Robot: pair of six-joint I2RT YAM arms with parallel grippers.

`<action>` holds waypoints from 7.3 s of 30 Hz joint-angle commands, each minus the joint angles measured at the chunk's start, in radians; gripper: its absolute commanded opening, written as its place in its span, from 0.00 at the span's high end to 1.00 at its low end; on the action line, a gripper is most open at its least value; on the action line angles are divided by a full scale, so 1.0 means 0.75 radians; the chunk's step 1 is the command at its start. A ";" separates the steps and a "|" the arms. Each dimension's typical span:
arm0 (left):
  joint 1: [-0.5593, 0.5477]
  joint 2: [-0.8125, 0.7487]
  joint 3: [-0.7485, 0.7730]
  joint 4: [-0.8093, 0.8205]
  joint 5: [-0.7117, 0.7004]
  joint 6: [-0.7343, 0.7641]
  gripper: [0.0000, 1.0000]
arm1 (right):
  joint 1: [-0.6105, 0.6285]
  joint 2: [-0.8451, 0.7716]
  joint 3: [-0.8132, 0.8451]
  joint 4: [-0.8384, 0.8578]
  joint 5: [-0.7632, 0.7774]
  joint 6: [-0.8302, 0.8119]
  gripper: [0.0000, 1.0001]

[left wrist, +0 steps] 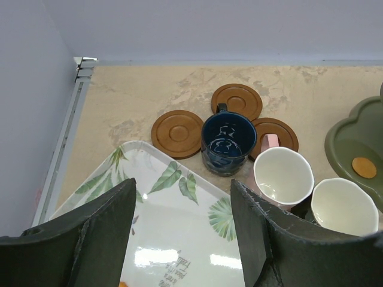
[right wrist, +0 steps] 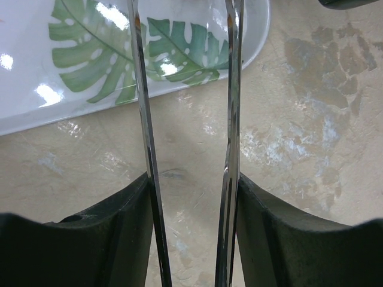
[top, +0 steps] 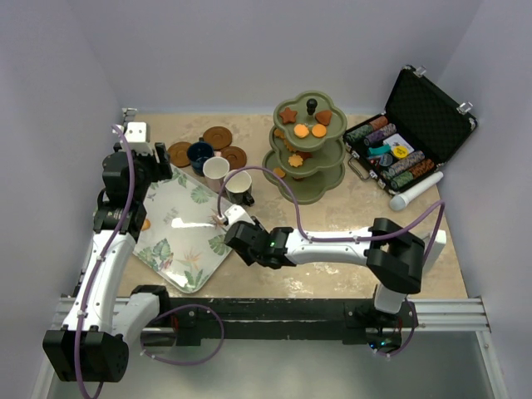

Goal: Serve the afternoon tea
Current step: Pick up the desert from the tray, then place the desert on the desert table, then pick up the desert from the tray.

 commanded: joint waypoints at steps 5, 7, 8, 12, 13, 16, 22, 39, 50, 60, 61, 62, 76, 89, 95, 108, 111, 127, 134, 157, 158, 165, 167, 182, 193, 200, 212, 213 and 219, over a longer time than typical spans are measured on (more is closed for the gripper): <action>0.006 -0.025 -0.001 0.052 0.017 -0.012 0.31 | -0.001 0.032 0.014 0.027 -0.055 0.019 0.48; 0.008 -0.025 -0.003 0.054 0.017 -0.012 0.31 | -0.001 0.032 0.016 0.023 -0.044 0.023 0.49; 0.006 -0.025 -0.003 0.052 0.017 -0.012 0.31 | -0.001 0.032 0.016 0.023 -0.040 0.025 0.50; 0.008 -0.025 -0.003 0.052 0.015 -0.012 0.31 | -0.001 0.022 0.032 0.002 -0.014 0.029 0.55; 0.006 -0.025 -0.003 0.052 0.015 -0.012 0.31 | -0.003 0.018 0.034 -0.002 -0.008 0.031 0.56; 0.006 -0.025 -0.001 0.052 0.015 -0.012 0.31 | -0.001 -0.001 0.043 -0.018 0.009 0.033 0.58; 0.006 -0.027 -0.001 0.052 0.013 -0.012 0.31 | -0.001 -0.080 0.077 -0.081 0.031 0.041 0.62; 0.006 -0.032 -0.007 0.059 0.013 -0.014 0.31 | -0.077 -0.303 0.300 -0.251 0.099 -0.059 0.64; 0.008 -0.030 -0.011 0.063 0.017 -0.012 0.31 | -0.339 -0.473 0.157 -0.166 -0.005 -0.167 0.65; 0.006 -0.025 -0.011 0.065 0.023 -0.014 0.31 | -0.463 -0.475 -0.004 -0.065 -0.081 -0.192 0.66; 0.006 -0.027 -0.013 0.065 0.023 -0.014 0.31 | -0.471 -0.477 -0.015 -0.061 -0.087 -0.192 0.66; 0.006 -0.025 -0.013 0.065 0.025 -0.014 0.31 | -0.480 -0.477 -0.023 -0.057 -0.093 -0.188 0.66; 0.004 -0.027 -0.013 0.065 0.025 -0.012 0.31 | -0.621 -0.388 -0.115 -0.006 -0.198 -0.251 0.66; -0.006 -0.032 -0.013 0.065 0.013 -0.006 0.31 | -0.754 -0.240 -0.127 0.019 -0.192 -0.294 0.67; -0.008 -0.027 -0.013 0.065 0.009 -0.006 0.31 | -0.754 -0.212 -0.117 0.002 -0.206 -0.292 0.67; -0.006 -0.034 -0.013 0.065 0.007 -0.004 0.31 | -0.754 -0.220 -0.113 -0.004 -0.173 -0.280 0.49; -0.008 -0.032 -0.015 0.063 0.005 -0.002 0.30 | -0.754 -0.228 -0.113 -0.006 -0.169 -0.278 0.48; -0.008 -0.036 -0.015 0.065 0.001 -0.004 0.30 | -0.754 -0.402 -0.097 0.117 -0.355 -0.227 0.53; -0.008 -0.036 -0.017 0.065 -0.001 -0.004 0.30 | -0.754 -0.342 -0.066 0.158 -0.462 -0.231 0.55; -0.008 -0.032 -0.021 0.067 -0.008 -0.004 0.30 | -0.691 -0.250 0.106 0.236 -0.601 -0.225 0.58; -0.008 -0.034 -0.021 0.069 -0.006 -0.006 0.30 | -0.674 -0.244 0.118 0.231 -0.593 -0.225 0.58; -0.008 -0.042 -0.035 0.087 -0.040 -0.051 0.30 | -0.454 -0.242 0.277 0.205 -0.433 -0.227 0.58; -0.006 -0.050 -0.044 0.099 -0.053 -0.061 0.30 | -0.376 -0.212 0.341 0.205 -0.396 -0.237 0.58; -0.012 -0.093 -0.058 0.110 -0.120 -0.055 0.30 | -0.089 0.300 0.728 0.102 -0.296 -0.266 0.57; -0.030 -0.079 -0.044 0.097 -0.073 -0.049 0.30 | 0.050 0.586 0.932 0.109 -0.147 -0.382 0.55; -0.031 -0.066 -0.038 0.089 -0.044 -0.047 0.30 | 0.060 0.715 1.075 0.080 -0.134 -0.415 0.51; -0.039 -0.064 -0.031 0.081 -0.028 -0.043 0.30 | 0.077 0.797 1.198 0.072 -0.216 -0.460 0.47; -0.039 -0.066 -0.031 0.083 -0.026 -0.043 0.30 | 0.079 0.803 1.204 0.072 -0.222 -0.462 0.46; -0.039 -0.064 -0.036 0.085 -0.020 -0.045 0.30 | 0.089 0.834 1.219 0.062 -0.245 -0.462 0.46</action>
